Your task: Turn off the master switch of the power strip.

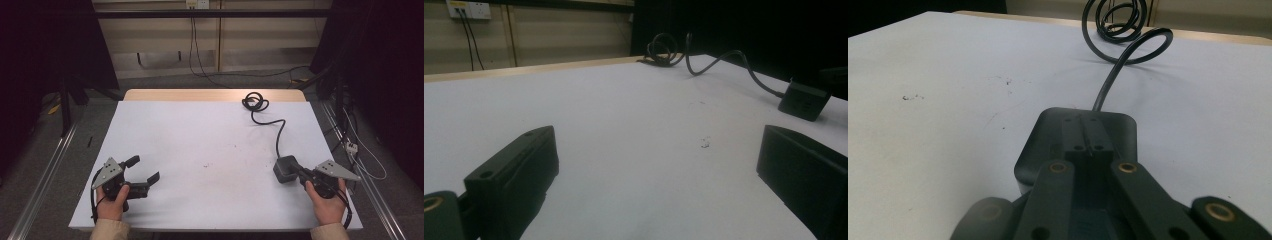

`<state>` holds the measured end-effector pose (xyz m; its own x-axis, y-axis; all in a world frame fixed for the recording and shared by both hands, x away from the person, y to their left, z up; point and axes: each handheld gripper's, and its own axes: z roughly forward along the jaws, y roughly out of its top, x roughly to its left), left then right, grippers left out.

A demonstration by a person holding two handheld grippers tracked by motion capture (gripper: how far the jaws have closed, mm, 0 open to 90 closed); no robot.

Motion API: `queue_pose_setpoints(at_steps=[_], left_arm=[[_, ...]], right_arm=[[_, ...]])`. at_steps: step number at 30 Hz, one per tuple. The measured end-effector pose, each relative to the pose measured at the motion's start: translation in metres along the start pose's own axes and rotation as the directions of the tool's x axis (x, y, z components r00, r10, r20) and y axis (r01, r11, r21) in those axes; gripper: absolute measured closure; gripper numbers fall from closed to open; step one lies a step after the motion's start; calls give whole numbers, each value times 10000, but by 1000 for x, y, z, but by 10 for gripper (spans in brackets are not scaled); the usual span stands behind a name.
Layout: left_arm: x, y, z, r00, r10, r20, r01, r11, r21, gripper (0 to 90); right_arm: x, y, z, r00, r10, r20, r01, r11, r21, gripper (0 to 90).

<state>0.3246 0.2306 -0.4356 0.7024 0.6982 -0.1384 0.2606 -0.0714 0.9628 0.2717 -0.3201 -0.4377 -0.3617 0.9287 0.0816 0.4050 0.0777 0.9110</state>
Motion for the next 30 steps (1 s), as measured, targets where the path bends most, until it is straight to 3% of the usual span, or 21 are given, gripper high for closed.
queue_pose_setpoints(at_steps=[30], left_arm=[[0,0,0,10000,-3,30,3,10000,-14,28]], right_arm=[[1,-1,0,9999,-128,63,129,9999,-73,900]])
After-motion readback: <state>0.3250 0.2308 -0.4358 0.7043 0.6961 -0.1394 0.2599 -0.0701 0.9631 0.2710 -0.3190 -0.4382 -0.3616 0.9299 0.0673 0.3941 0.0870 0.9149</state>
